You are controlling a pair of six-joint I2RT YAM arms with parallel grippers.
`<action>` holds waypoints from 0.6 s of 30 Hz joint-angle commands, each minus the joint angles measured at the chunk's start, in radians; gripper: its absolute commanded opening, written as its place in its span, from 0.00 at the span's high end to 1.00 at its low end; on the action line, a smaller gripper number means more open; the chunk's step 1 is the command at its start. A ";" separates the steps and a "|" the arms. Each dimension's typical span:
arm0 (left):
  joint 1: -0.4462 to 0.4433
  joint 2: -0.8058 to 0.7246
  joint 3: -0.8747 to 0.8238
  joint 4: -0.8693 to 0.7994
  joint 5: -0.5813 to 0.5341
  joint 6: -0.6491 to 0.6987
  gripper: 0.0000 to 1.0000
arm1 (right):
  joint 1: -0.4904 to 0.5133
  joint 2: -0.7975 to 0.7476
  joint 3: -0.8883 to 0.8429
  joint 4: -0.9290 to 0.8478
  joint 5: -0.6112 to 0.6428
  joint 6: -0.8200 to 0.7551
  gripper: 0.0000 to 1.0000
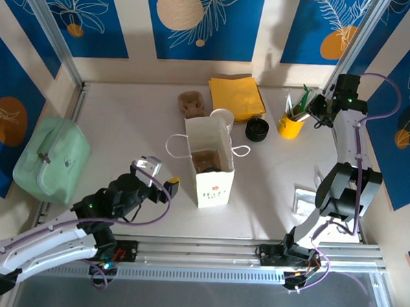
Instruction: Pack the takeout coffee
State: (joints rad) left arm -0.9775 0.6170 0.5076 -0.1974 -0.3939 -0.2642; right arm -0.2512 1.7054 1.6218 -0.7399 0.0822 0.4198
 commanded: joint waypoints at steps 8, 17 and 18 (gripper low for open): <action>-0.007 0.003 0.004 0.028 0.011 -0.016 0.02 | 0.000 0.059 0.072 -0.004 0.009 -0.007 0.69; -0.007 0.013 0.009 0.032 0.012 -0.014 0.02 | 0.010 0.075 0.087 -0.001 0.003 -0.009 0.76; -0.007 0.013 0.009 0.033 0.011 -0.015 0.01 | 0.011 0.072 0.087 -0.003 0.002 -0.009 0.78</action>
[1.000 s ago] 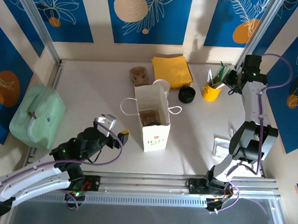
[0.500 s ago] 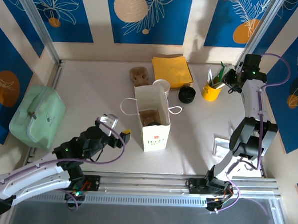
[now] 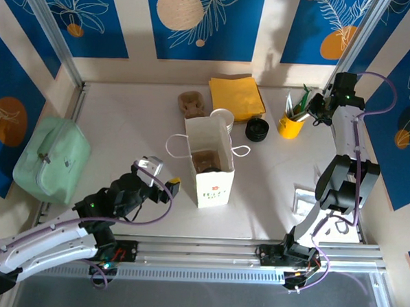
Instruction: Pack the takeout coffee
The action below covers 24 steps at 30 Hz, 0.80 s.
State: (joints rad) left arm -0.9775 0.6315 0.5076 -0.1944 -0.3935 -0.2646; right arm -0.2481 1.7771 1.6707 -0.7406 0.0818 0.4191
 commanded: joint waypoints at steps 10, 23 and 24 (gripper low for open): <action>-0.007 0.002 0.006 0.032 0.012 -0.015 0.01 | 0.018 -0.026 0.042 -0.008 0.003 -0.012 0.82; -0.007 0.015 0.015 0.036 0.013 -0.007 0.00 | 0.030 -0.041 0.050 -0.014 -0.001 -0.009 0.84; -0.007 0.016 0.016 0.039 0.013 -0.006 0.00 | 0.033 -0.043 0.049 -0.014 0.000 -0.009 0.84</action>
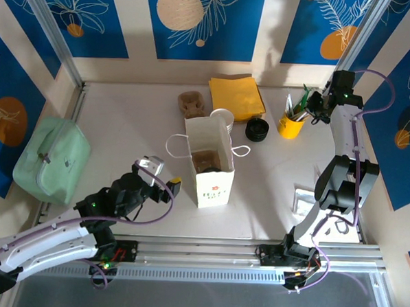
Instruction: Pack the takeout coffee
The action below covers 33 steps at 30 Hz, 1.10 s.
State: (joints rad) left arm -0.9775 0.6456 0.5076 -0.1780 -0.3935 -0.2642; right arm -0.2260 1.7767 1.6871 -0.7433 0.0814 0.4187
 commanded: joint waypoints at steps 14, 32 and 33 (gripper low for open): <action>-0.007 0.024 0.034 0.026 0.016 0.003 0.00 | 0.060 -0.086 0.046 -0.034 0.004 -0.011 0.81; -0.007 0.003 0.016 0.015 0.015 -0.008 0.00 | 0.056 -0.077 0.044 -0.072 0.061 -0.027 0.71; -0.007 0.002 0.014 0.017 0.014 -0.009 0.01 | 0.054 -0.073 0.043 -0.070 0.061 -0.031 0.72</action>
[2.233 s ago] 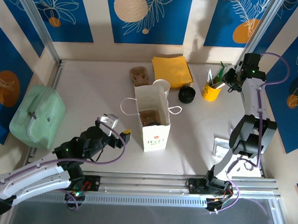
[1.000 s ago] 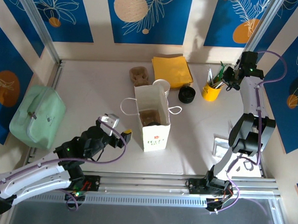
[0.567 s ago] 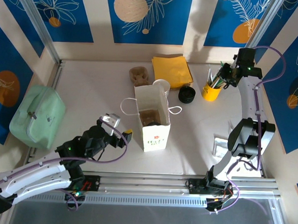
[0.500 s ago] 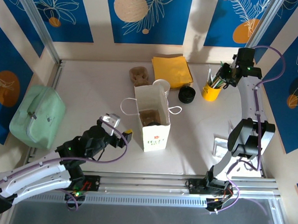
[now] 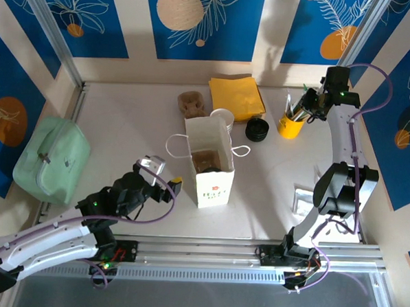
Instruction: Pack the takeout coffee
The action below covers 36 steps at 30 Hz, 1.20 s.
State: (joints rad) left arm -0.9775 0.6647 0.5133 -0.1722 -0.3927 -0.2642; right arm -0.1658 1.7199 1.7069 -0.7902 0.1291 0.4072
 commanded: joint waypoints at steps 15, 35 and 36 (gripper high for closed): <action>-0.007 -0.004 0.004 0.018 0.013 -0.015 0.01 | -0.018 0.029 0.026 -0.027 -0.002 -0.021 0.80; -0.007 -0.005 0.002 0.015 0.014 -0.017 0.01 | -0.024 0.075 0.026 -0.036 -0.017 -0.019 0.81; -0.007 -0.005 0.002 0.014 0.013 -0.017 0.00 | -0.024 0.078 0.026 -0.035 -0.019 -0.019 0.81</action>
State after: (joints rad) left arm -0.9775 0.6632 0.5133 -0.1719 -0.3931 -0.2646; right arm -0.1837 1.7790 1.7092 -0.8051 0.1307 0.3962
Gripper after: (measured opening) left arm 0.994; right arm 0.189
